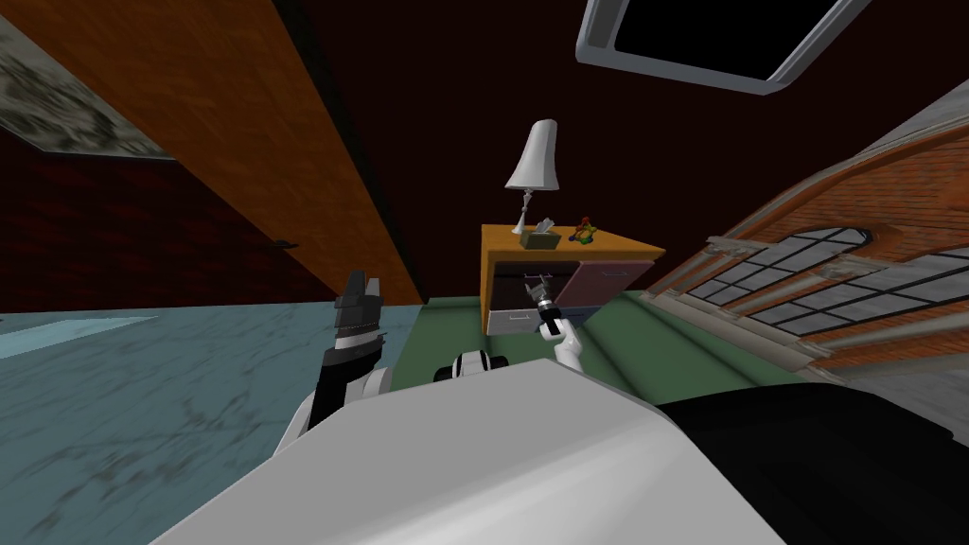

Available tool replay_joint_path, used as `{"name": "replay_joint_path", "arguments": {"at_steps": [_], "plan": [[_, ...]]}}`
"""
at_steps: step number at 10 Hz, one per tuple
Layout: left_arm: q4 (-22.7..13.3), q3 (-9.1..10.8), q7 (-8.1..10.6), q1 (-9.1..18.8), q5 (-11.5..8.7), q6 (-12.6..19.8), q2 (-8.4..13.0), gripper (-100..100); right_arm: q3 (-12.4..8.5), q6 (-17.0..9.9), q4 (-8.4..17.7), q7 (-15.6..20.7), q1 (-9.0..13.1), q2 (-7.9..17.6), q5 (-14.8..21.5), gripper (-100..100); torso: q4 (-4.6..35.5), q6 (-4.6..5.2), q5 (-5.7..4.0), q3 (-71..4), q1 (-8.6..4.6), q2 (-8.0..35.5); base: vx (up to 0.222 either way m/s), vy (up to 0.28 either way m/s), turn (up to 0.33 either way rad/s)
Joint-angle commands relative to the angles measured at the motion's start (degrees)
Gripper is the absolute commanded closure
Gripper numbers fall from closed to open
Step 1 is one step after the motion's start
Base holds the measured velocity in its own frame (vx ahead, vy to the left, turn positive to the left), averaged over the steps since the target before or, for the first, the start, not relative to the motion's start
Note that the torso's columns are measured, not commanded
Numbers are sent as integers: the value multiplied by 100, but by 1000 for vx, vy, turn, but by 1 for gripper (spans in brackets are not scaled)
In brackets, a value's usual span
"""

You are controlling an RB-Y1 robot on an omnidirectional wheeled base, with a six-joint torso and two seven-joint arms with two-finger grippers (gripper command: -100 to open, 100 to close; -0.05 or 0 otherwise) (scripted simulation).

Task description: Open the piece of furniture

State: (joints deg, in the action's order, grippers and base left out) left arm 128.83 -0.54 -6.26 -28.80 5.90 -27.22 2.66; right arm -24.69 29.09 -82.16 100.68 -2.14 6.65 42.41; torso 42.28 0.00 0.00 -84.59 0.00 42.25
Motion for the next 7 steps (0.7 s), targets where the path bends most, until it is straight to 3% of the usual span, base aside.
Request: {"name": "replay_joint_path", "arguments": {"at_steps": [1,2,3,4,5,7], "plan": [[0,0,0,0,0,0,0,0,-77,-11,164,292,75,-11,90,-100,1,0,-1,2,-4,3,34,17,-2],[0,0,0,0,0,0,0,0,-64,-3,142,224,67,-5,67,-100,2,0,-2,4,-5,6,16,7,0],[0,0,0,0,0,0,0,0,-37,-170,127,134,160,118,88,-100,3,0,-2,7,-6,11,47,4,43],[0,0,0,0,0,0,0,0,-26,-114,84,165,101,73,90,-100,1,-1,0,0,-3,-1,31,0,14],[0,0,0,0,0,0,0,0,-20,-149,73,141,107,84,93,100,0,1,-1,2,-1,4,0,0,0],[0,0,0,2,0,0,0,0,10,-171,43,83,100,131,96,100,-23,-13,-26,13,-3,18,-129,9,-29]]}}
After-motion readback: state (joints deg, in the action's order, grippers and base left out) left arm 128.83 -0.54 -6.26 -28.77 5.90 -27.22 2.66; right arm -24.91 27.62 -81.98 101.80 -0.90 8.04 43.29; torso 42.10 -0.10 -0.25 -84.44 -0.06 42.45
